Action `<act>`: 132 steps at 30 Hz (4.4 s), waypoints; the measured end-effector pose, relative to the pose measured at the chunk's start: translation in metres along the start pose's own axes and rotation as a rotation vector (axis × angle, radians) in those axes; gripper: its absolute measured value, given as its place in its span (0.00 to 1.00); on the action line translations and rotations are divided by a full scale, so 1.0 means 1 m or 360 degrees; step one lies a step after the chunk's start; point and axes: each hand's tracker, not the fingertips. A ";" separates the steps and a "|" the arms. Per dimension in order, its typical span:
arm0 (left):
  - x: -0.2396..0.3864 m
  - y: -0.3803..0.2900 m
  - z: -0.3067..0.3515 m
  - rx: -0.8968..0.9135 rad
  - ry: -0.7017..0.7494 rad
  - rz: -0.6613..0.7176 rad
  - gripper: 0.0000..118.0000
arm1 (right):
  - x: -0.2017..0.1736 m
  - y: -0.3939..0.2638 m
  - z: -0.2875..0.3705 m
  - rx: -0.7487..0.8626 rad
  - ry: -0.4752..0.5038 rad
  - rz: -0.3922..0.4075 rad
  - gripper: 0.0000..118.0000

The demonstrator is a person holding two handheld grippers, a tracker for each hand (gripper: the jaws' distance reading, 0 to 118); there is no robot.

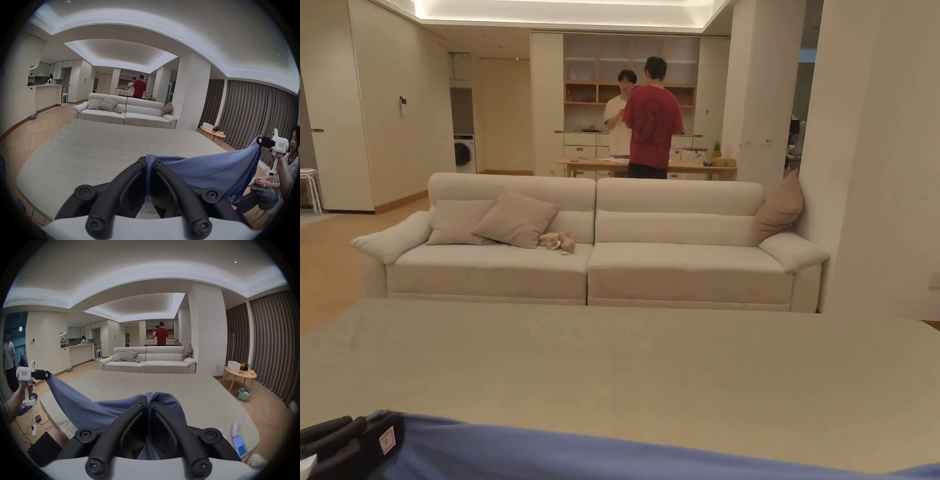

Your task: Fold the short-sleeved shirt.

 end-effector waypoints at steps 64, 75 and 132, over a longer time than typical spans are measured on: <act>-0.059 -0.109 -0.152 -0.0272 0.0210 0.0067 0.05 | 0.004 -0.132 -0.196 -0.0193 0.0130 0.0056 0.02; -0.045 -0.193 -0.049 -0.0325 0.0197 0.0069 0.05 | -0.015 -0.219 -0.082 -0.0242 0.0123 -0.0019 0.02; -0.031 -0.237 -0.035 -0.0601 0.0410 0.0018 0.95 | -0.108 -0.271 0.014 -0.0264 -0.0035 0.0054 0.00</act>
